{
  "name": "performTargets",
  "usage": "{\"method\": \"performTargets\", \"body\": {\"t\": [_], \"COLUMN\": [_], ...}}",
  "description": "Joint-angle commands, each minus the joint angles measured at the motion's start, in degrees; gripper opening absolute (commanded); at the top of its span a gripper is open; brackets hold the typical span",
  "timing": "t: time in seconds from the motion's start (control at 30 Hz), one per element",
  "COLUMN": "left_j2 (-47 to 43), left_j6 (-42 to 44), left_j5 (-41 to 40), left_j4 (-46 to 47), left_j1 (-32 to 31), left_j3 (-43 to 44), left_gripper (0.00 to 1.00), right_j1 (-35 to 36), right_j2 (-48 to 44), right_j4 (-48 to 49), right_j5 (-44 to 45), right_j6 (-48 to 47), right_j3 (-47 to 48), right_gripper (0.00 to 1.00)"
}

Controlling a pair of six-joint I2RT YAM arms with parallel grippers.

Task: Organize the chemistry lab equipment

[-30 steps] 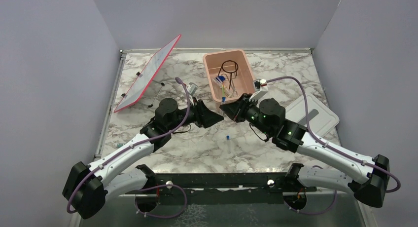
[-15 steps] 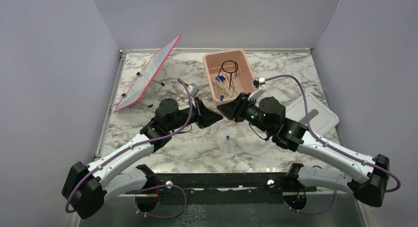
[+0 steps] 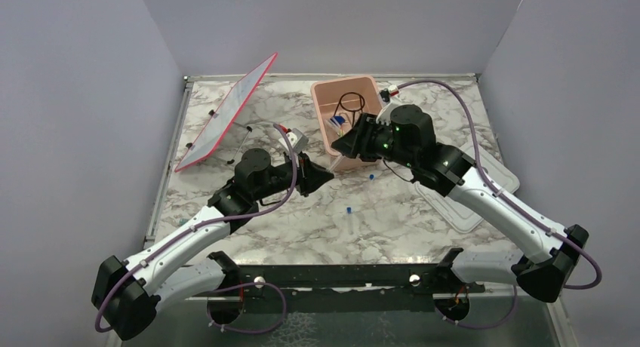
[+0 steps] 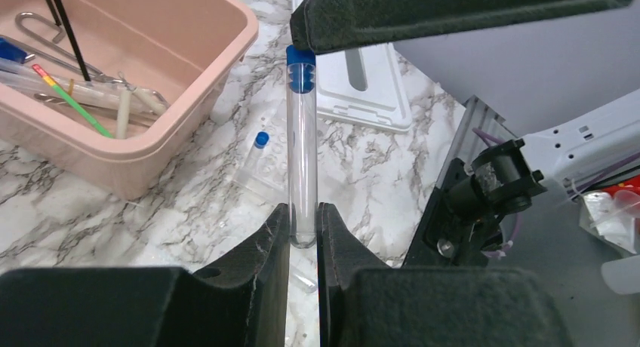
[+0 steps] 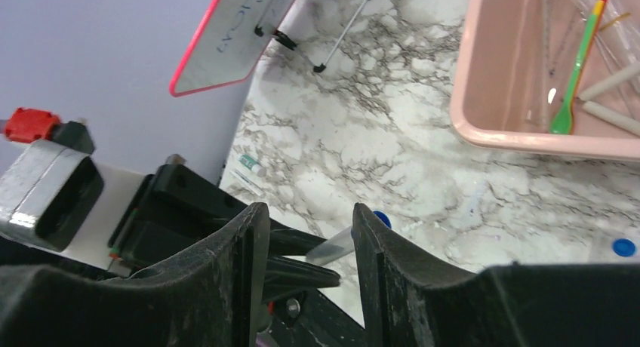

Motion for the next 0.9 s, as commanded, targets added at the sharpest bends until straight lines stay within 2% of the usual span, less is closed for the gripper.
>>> {"method": "performTargets", "body": {"t": [0.0,0.3,0.57,0.73,0.87], "left_j2": [-1.91,-2.2,-3.06,-3.62,-3.9], "left_j6": [3.87,5.27,5.15,4.92,5.02], "left_j5": [-3.02,-3.48,-2.14,-1.26,-1.2], "left_j4": [-1.13,-1.76,-1.65,-1.22,-1.32], "left_j1": [-0.07,-0.06,-0.07,-0.07,-0.05], "left_j3": [1.61,2.39,2.92,2.89,2.68], "left_gripper": [0.11,0.11,0.11,0.11,0.11], "right_j1": [-2.48,-3.65,-8.92,-12.17,-13.16], "right_j2": [-0.64,0.42,0.98,1.91,2.11], "right_j4": [-5.32,-6.15,0.51,3.88,5.88], "right_j5": [-6.33,-8.95,-20.41,-28.28,-32.51], "right_j6": [-3.42,-4.59,-1.69,0.1,0.9], "right_j3": [1.08,1.88,-1.97,-2.34,-2.8], "right_gripper": [0.51,0.53,0.52,0.47,0.39]}}
